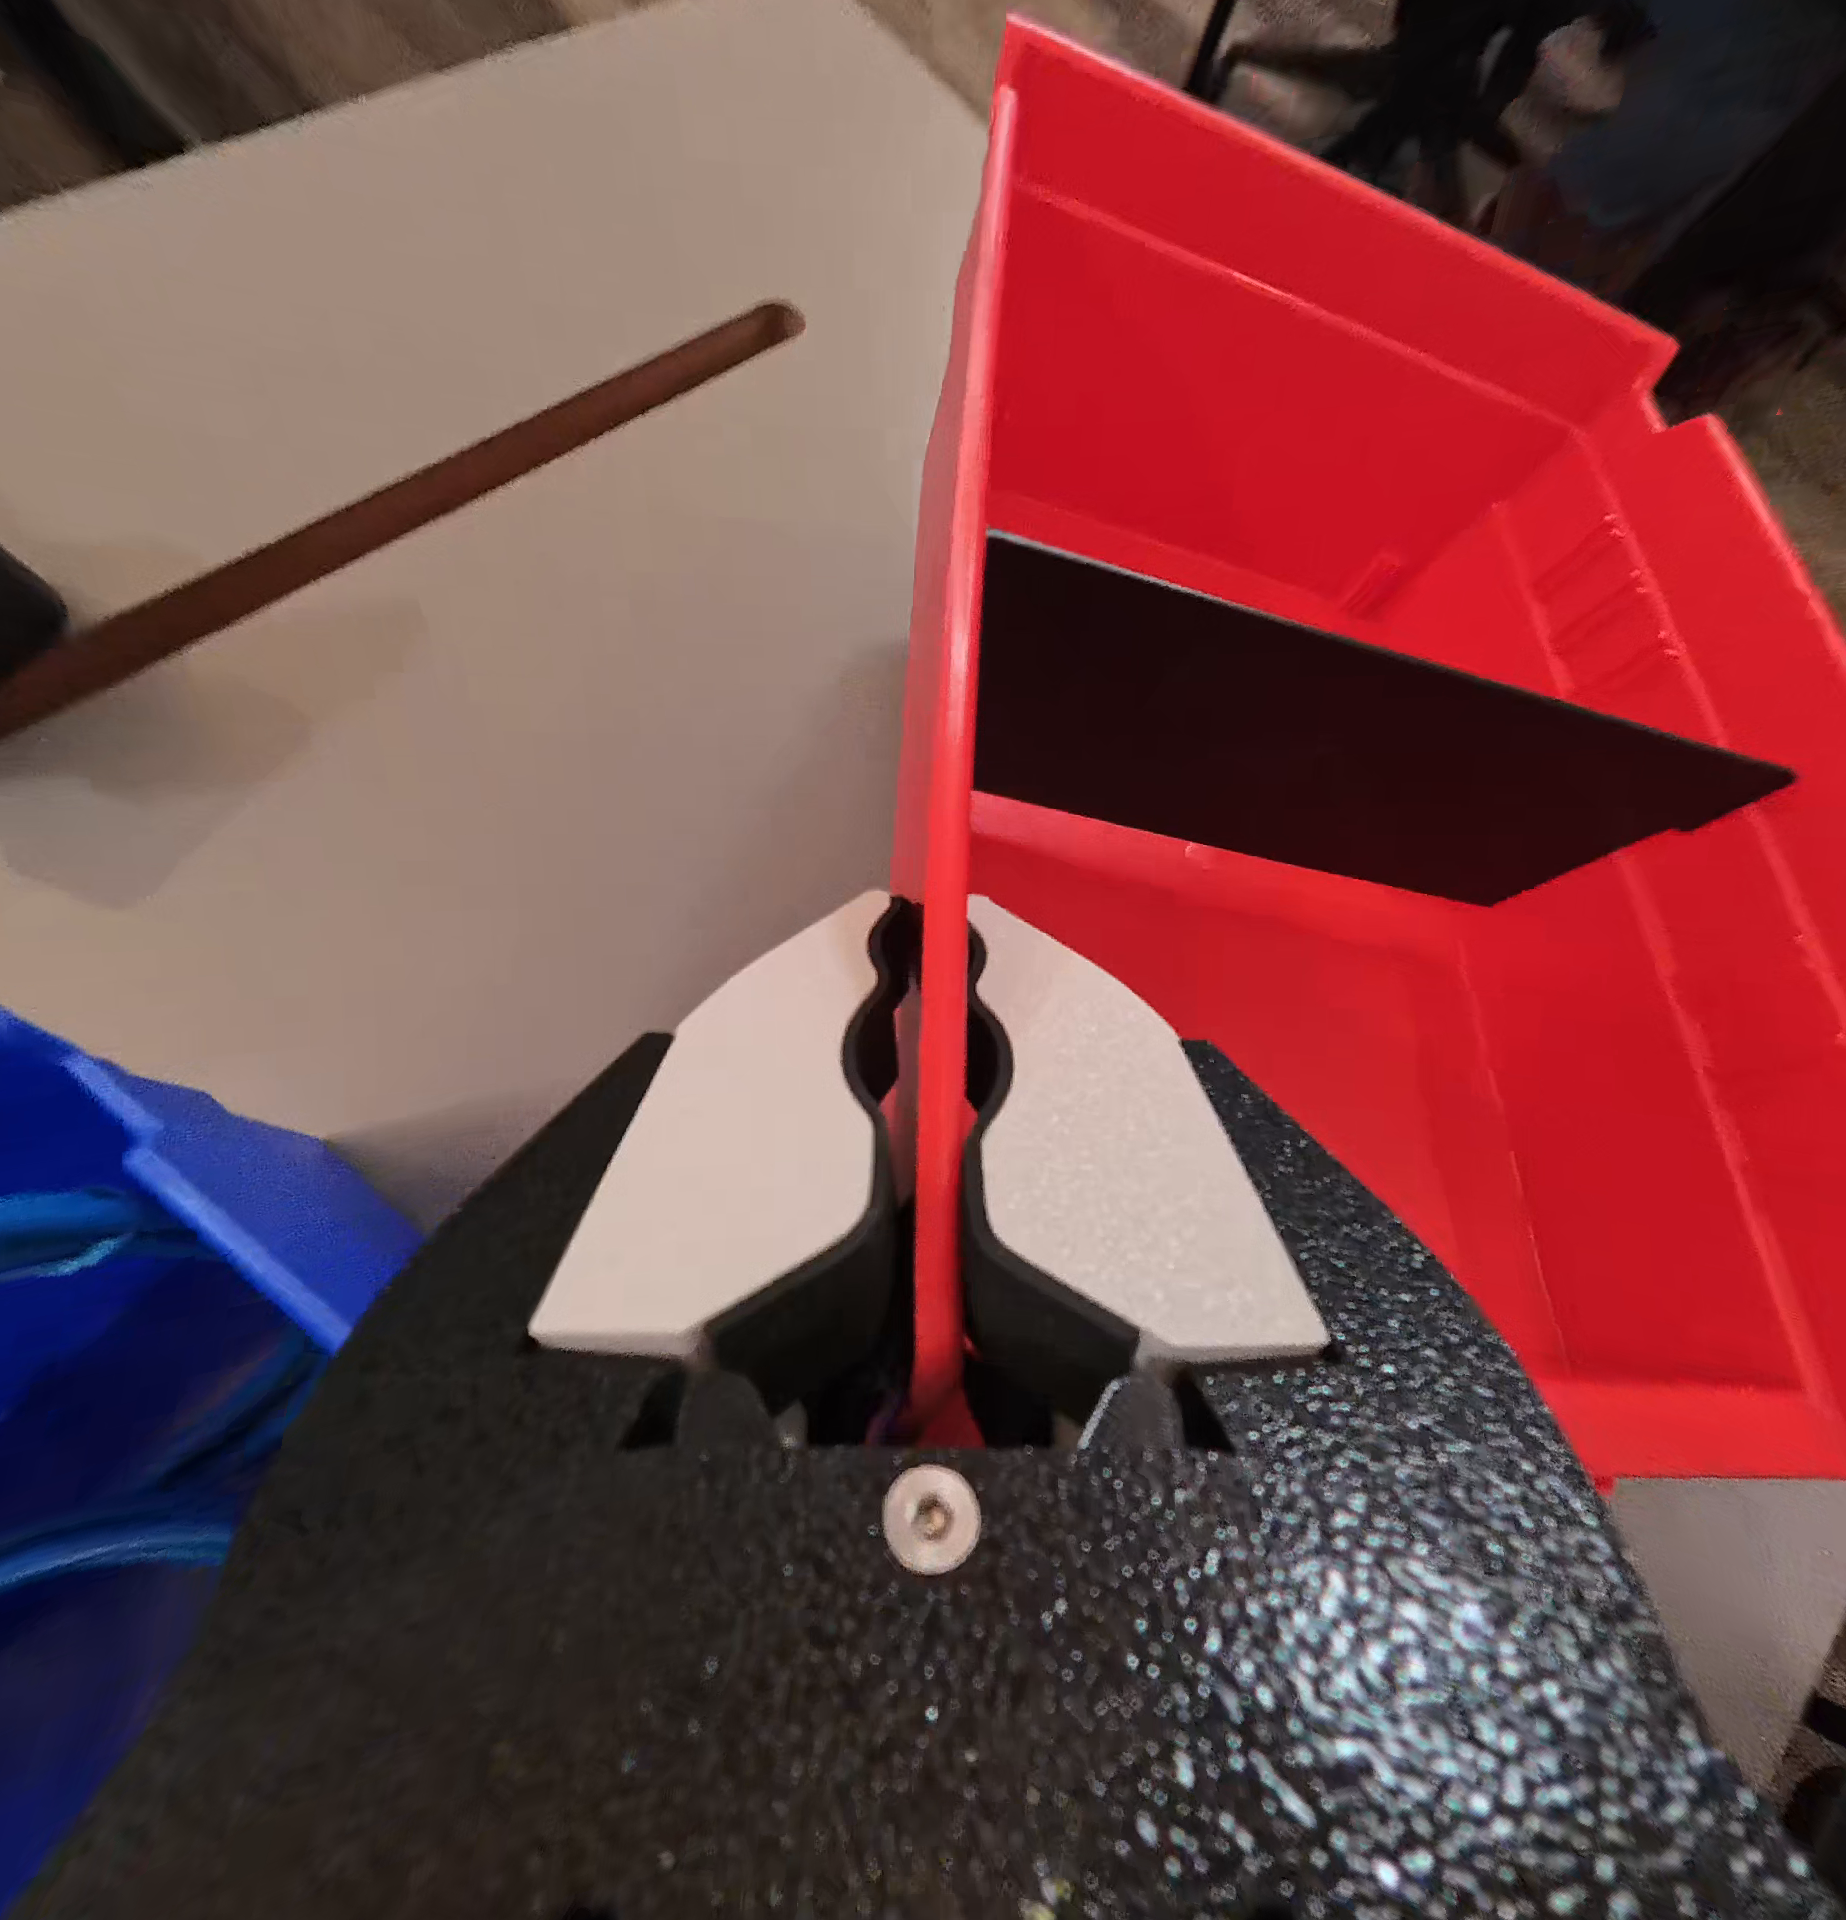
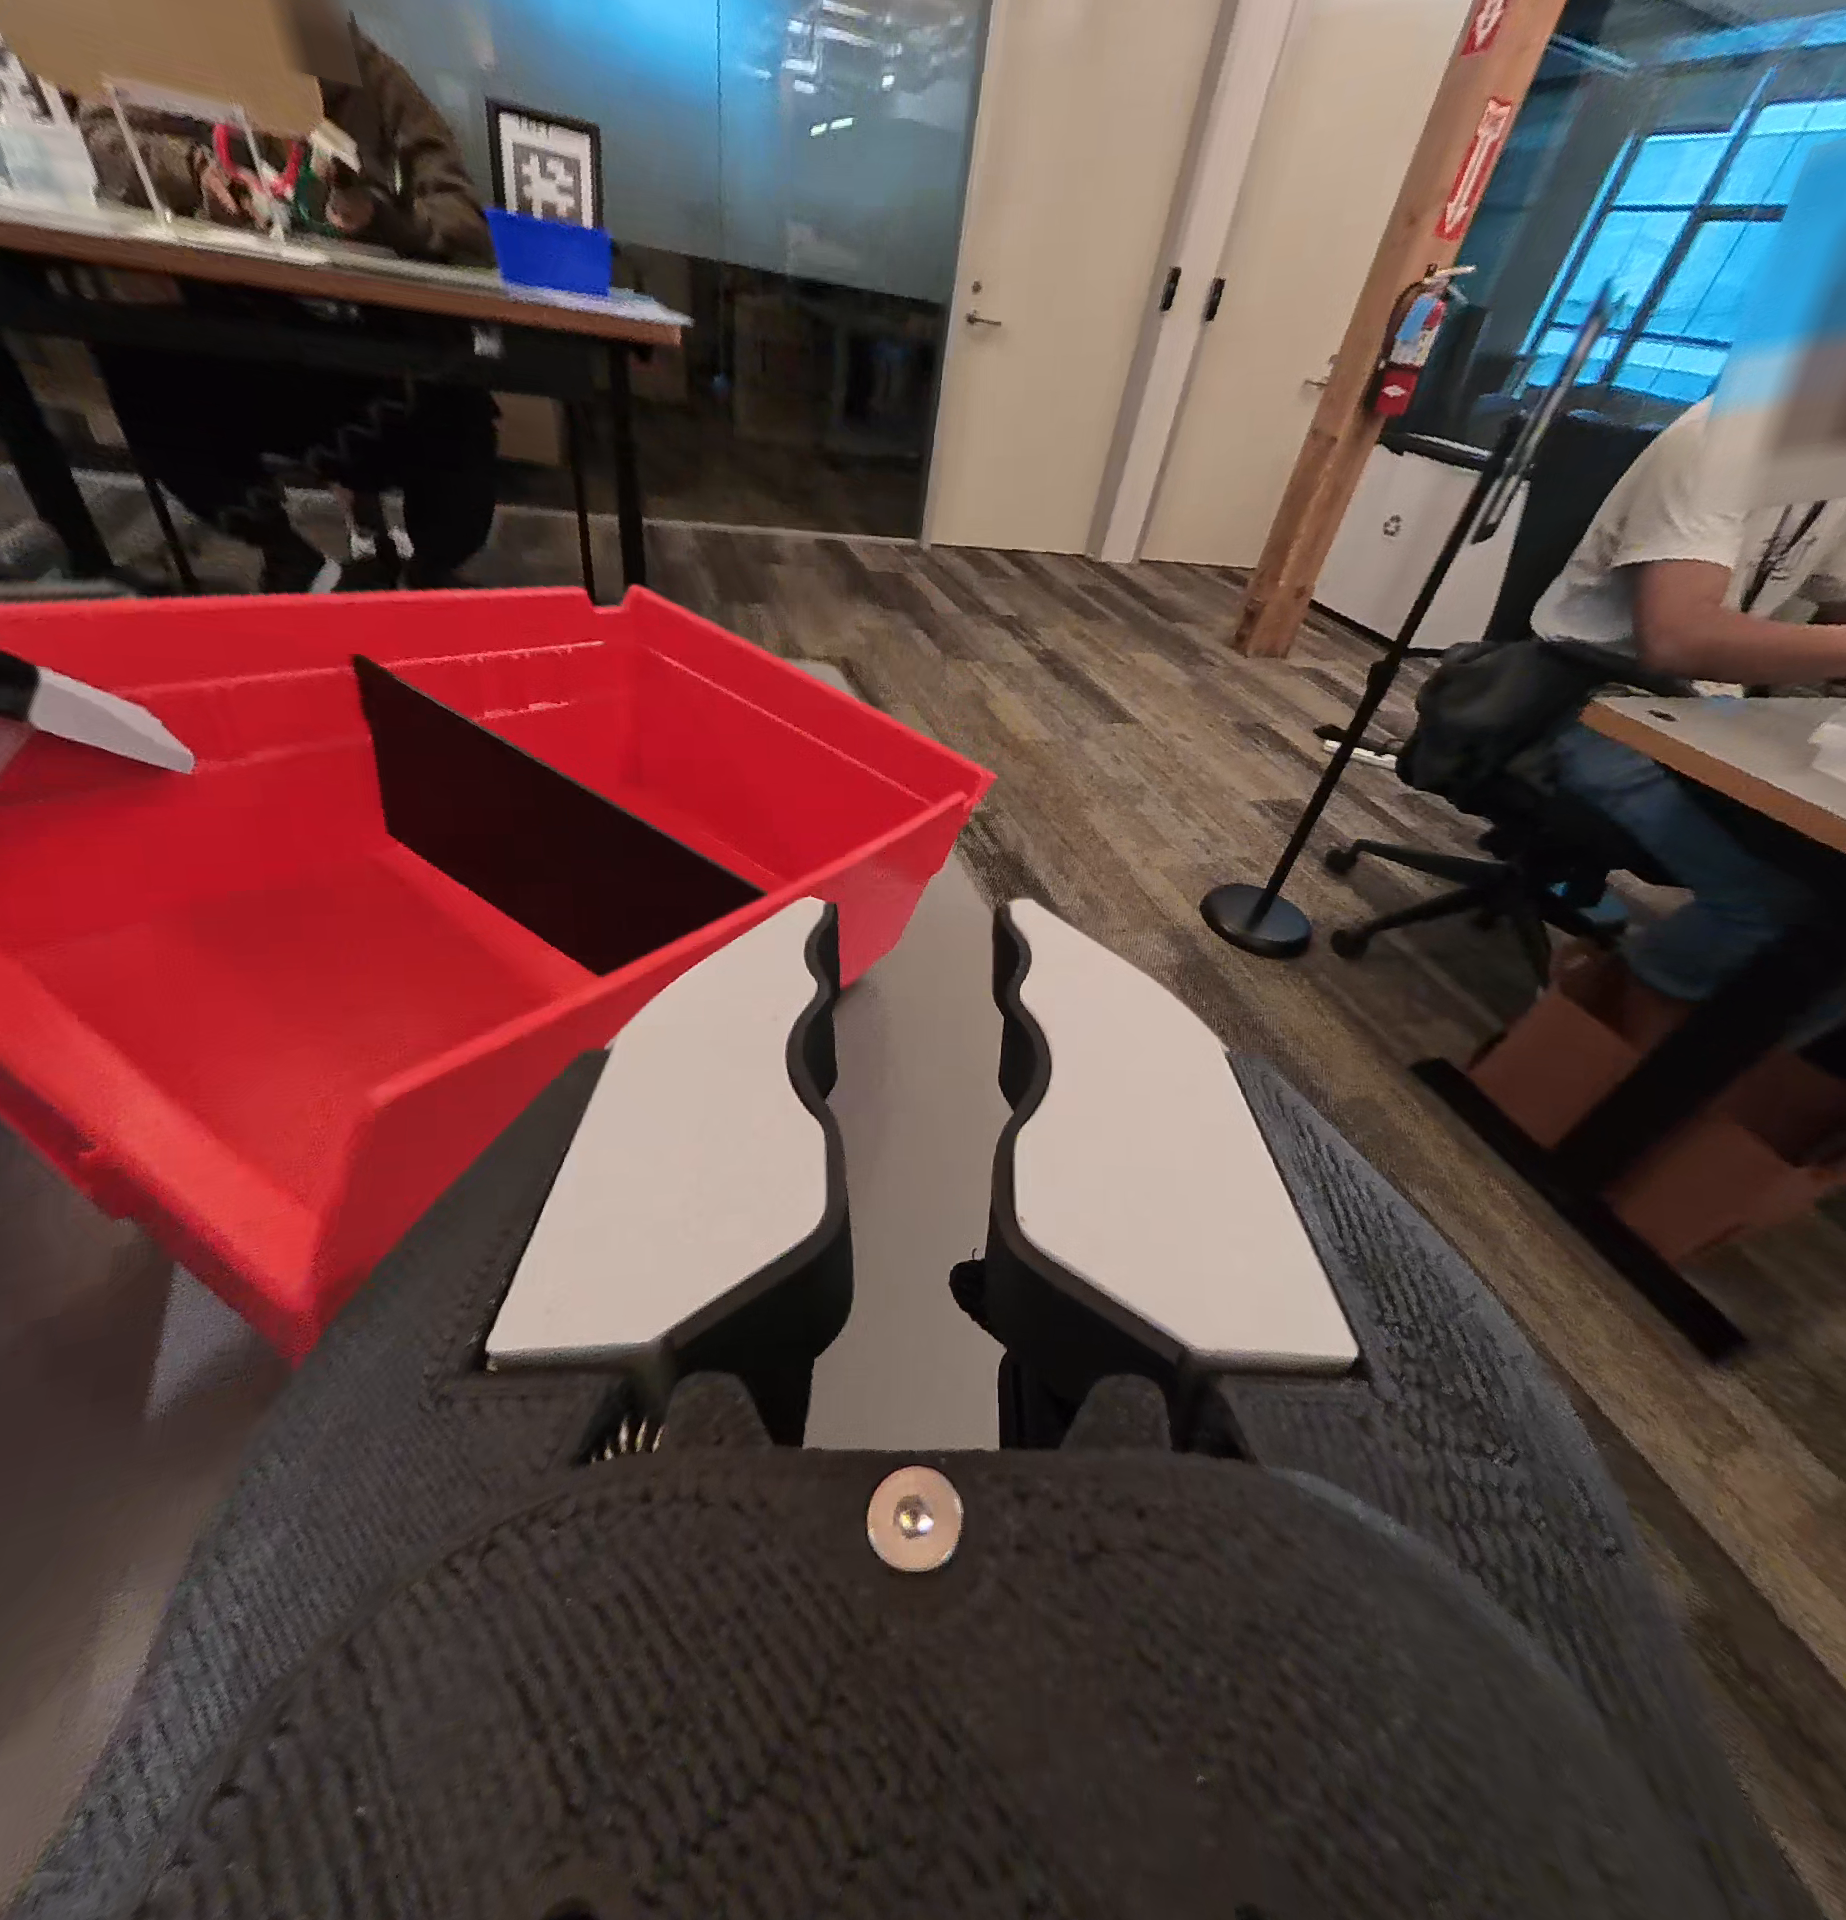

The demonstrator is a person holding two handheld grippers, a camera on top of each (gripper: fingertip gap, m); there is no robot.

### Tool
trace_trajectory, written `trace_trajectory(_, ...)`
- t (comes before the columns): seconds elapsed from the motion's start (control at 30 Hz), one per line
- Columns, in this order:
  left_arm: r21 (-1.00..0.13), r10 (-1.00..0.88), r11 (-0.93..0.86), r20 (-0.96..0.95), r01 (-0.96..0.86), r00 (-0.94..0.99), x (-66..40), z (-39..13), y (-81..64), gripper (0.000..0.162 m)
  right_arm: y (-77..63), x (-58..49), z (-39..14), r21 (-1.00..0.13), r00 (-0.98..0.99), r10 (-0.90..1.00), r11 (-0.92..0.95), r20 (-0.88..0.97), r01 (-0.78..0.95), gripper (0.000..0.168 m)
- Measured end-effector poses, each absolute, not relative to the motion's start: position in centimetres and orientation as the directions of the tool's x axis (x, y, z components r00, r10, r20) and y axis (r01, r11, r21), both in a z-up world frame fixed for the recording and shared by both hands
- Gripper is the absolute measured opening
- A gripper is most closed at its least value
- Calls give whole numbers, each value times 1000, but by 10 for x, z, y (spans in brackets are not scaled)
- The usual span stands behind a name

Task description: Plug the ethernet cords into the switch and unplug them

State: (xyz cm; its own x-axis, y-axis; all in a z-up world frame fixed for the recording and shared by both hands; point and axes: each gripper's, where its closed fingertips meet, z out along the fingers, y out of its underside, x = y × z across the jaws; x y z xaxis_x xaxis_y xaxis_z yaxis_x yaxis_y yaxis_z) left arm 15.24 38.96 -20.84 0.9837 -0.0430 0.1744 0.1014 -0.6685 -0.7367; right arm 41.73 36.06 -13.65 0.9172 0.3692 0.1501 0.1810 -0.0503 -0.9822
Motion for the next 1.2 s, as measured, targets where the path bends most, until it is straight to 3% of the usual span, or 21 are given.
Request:
trace_trajectory(0.13, -736, 23, -662, 173, 144, 985, 155, -222, 391, 6, 365, 405, -162, -956, 877, 425, -78, 225, 283, 27)
trace_trajectory(0.3, -777, 116, -610, 104, 154, 988, 162, -227, 385, 7, 374, 399, -180, -949, 869, 445, -112, 217, 294, 26)
trace_trajectory(0.43, -784, 82, -578, 221, 227, 972, 187, -217, 374, 25, 376, 385, -198, -946, 848, 513, -192, 130, 261, 27)
trace_trajectory(0.53, -733, 34, -603, 370, 314, 929, 206, -216, 363, 62, 375, 386, -194, -958, 848, 528, -213, 55, 194, 25)
trace_trajectory(0.6, -668, 9, -659, 453, 346, 892, 221, -226, 351, 72, 374, 390, -196, -954, 846, 533, -237, 33, 186, 26)
trace_trajectory(0.67, -677, -43, -639, 505, 365, 862, 232, -215, 343, 62, 374, 398, -195, -947, 852, 521, -248, 47, 204, 28)
trace_trajectory(0.83, -688, -178, -677, 499, 263, 848, 273, -209, 324, 69, 373, 418, -180, -952, 879, 466, -210, 102, 222, 27)
trace_trajectory(0.93, -735, -282, -643, 486, 213, 827, 290, -194, 314, 64, 367, 421, -167, -958, 882, 450, -161, 143, 238, 27)
trace_trajectory(1.1, -888, -485, -399, 417, 230, 768, 279, -115, 277, 64, 347, 405, -138, -957, 844, 478, -21, 244, 288, 25)
trace_trajectory(1.2, -962, -488, -225, 249, 155, 837, 234, -82, 244, 68, 327, 379, -119, -962, 799, 542, 67, 259, 266, 24)
